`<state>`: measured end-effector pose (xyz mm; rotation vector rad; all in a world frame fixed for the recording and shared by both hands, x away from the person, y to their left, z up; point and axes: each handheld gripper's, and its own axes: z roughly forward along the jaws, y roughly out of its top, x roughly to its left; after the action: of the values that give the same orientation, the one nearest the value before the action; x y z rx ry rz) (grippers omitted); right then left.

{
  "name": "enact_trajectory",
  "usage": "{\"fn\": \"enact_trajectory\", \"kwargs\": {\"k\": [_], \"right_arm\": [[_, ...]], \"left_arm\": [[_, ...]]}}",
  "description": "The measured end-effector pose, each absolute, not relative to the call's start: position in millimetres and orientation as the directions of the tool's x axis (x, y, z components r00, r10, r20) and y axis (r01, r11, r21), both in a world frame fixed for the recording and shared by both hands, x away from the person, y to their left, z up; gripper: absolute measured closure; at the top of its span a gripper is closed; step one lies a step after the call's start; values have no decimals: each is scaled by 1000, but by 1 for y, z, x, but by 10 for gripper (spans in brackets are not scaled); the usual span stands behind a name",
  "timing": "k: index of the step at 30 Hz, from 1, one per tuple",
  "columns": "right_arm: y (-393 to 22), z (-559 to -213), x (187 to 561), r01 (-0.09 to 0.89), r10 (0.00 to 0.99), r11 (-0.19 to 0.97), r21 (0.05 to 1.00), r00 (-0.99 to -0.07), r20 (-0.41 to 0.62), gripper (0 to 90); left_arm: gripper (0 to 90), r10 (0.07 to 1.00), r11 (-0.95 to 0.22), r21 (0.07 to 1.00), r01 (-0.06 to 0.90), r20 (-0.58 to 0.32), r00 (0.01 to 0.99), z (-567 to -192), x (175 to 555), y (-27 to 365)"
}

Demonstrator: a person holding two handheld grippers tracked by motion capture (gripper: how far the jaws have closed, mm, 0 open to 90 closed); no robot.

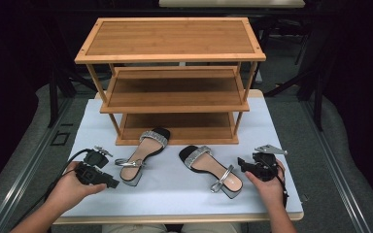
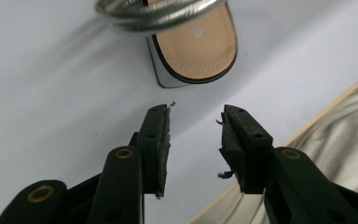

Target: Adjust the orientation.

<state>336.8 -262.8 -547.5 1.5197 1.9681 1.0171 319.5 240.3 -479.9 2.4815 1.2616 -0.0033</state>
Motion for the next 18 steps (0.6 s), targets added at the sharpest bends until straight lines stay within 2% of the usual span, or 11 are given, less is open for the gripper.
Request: {"fn": "enact_trajectory", "kwargs": {"k": [7, 13, 18], "right_arm": [[-264, -549, 338, 626, 952, 124, 770, -295, 87, 337], [-264, -549, 337, 626, 951, 126, 769, -296, 85, 337], [-264, -549, 337, 626, 951, 124, 770, -298, 89, 337]], "left_arm": [[622, 770, -552, 325, 768, -156, 619, -499, 330, 232], [616, 733, -616, 323, 719, -100, 673, -500, 331, 225], [591, 726, -613, 340, 714, -116, 678, -502, 330, 220]]}}
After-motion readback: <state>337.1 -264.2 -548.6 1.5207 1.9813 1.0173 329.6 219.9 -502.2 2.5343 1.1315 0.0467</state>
